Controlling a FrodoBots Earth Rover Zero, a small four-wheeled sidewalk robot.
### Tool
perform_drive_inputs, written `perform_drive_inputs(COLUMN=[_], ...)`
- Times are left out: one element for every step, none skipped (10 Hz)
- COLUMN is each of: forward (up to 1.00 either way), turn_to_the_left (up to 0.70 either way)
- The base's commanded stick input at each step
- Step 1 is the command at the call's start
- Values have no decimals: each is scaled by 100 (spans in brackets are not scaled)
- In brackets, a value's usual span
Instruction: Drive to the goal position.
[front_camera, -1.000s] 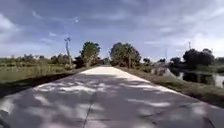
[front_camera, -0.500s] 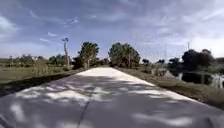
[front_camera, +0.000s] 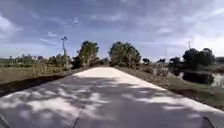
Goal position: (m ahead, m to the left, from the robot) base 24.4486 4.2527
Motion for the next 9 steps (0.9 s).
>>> perform_drive_inputs(forward=[85,85,85,85,85,85,85,85,85], turn_to_the_left=[0,0,0,0,0,0,0,0,0])
